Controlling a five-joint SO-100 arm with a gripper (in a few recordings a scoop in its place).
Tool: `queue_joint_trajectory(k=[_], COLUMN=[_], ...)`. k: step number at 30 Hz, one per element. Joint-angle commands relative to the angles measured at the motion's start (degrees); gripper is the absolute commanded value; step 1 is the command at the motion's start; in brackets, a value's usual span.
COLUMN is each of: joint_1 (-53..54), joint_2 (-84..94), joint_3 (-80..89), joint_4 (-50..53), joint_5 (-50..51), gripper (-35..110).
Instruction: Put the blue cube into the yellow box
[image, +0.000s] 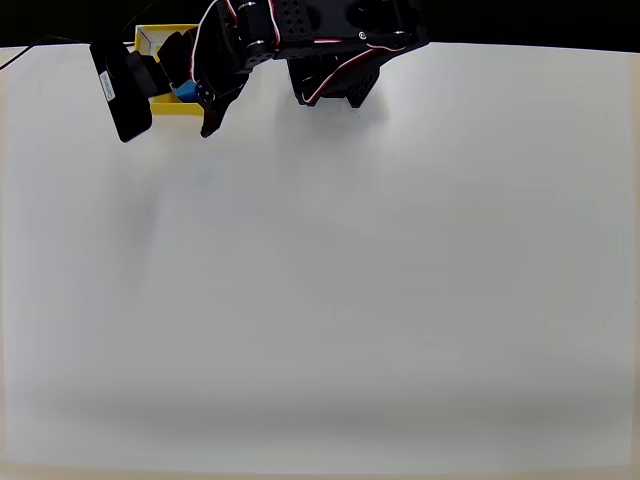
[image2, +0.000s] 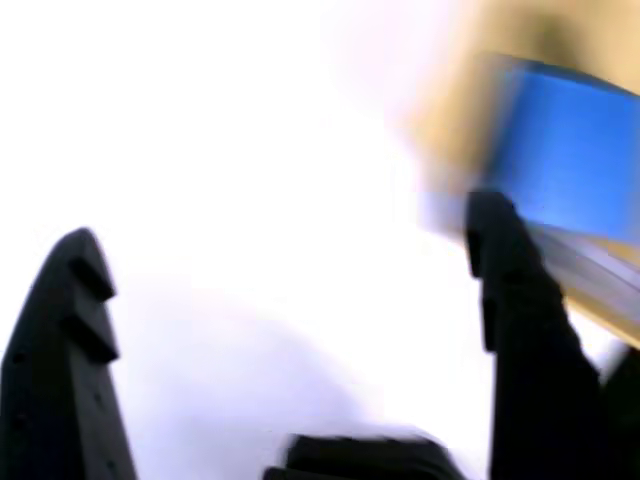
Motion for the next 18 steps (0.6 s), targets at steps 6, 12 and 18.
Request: queue_joint_trajectory(k=[6, 12, 18], joint_1=[-25.9, -38.8, -47.5], joint_2=[9.1, 3.9, -3.3], joint_3=[12.0, 17.0, 23.6], joint_4=[-4.0, -9.4, -20.9], joint_5=[5.4, 12.0, 14.9], gripper=[34, 34, 34])
